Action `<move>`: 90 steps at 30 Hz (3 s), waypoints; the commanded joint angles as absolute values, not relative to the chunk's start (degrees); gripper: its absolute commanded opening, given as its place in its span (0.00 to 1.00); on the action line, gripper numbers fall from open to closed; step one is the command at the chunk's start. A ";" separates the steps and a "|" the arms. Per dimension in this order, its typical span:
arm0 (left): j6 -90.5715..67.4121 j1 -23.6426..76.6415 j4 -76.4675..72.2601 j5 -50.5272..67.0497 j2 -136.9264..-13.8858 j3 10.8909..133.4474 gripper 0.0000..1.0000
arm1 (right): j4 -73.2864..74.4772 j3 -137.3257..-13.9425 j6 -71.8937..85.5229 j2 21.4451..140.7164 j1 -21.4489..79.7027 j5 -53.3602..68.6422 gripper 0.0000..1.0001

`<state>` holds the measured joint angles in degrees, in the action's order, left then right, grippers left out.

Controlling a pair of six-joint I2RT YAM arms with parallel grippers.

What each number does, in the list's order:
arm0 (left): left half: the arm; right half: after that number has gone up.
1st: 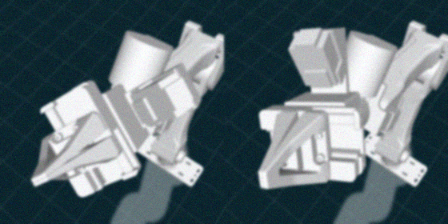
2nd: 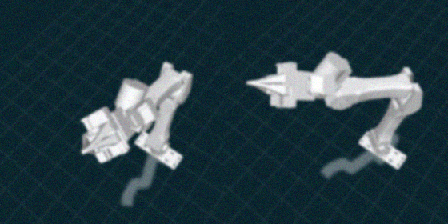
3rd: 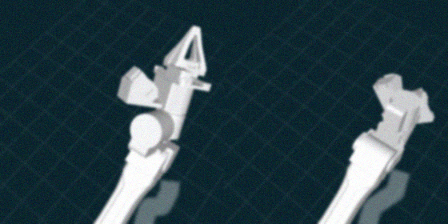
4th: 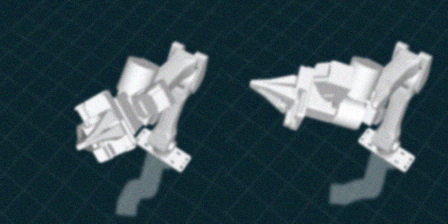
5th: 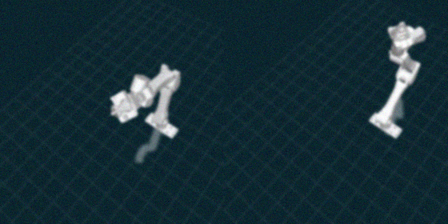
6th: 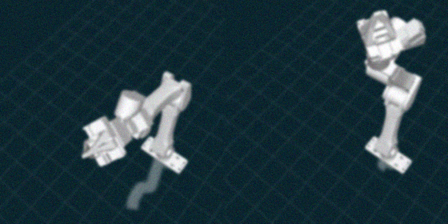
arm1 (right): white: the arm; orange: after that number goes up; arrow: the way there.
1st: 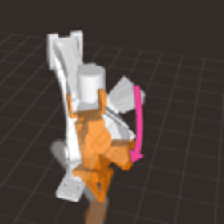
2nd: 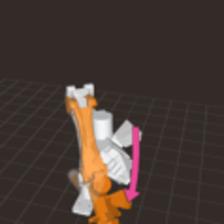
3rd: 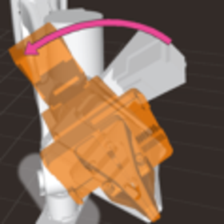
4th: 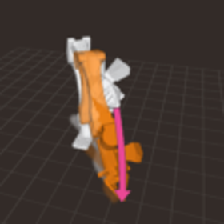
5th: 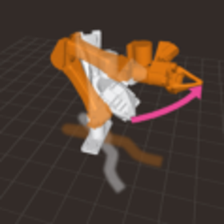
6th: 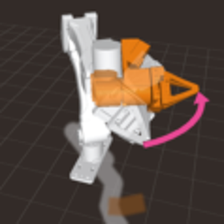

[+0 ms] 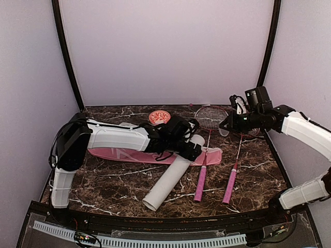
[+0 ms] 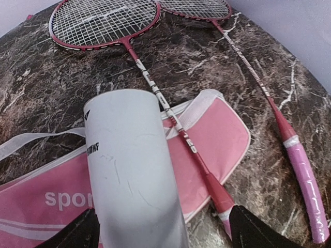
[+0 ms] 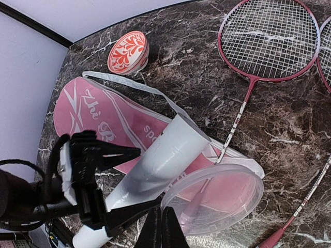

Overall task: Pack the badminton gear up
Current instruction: Pick up the shuttle tube from the center of the board, then place the tube cap in the shuttle tube.

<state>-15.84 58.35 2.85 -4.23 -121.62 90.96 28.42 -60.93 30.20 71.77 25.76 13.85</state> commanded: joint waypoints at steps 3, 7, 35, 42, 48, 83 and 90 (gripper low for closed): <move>-13.98 58.42 18.25 -9.73 -131.23 105.99 0.91 | 22.36 -56.41 28.17 68.99 24.35 21.19 0.00; -13.45 58.43 22.62 -10.33 -136.06 113.15 0.92 | 20.38 -54.52 28.73 68.22 24.26 22.59 0.00; 13.97 58.15 17.64 18.44 -116.65 87.03 0.71 | 20.02 -47.27 28.71 62.37 23.73 32.20 0.00; 18.14 57.83 8.03 23.66 -104.45 70.35 0.70 | 13.90 -40.38 30.53 63.69 23.78 42.57 0.00; 19.24 57.83 5.06 24.05 -99.97 65.12 0.69 | 7.58 -36.66 32.89 64.91 25.30 54.31 0.00; 21.02 59.22 -7.02 24.91 -76.85 48.78 0.67 | -14.84 -42.39 56.78 65.90 41.34 61.84 0.00; 21.09 59.32 -7.34 24.80 -76.25 48.48 0.67 | -18.42 -42.57 57.83 69.83 42.98 62.66 0.00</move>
<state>20.38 59.02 -4.67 24.01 -78.83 49.30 -13.61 -41.04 57.43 68.58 41.47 62.30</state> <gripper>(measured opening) 0.677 0.004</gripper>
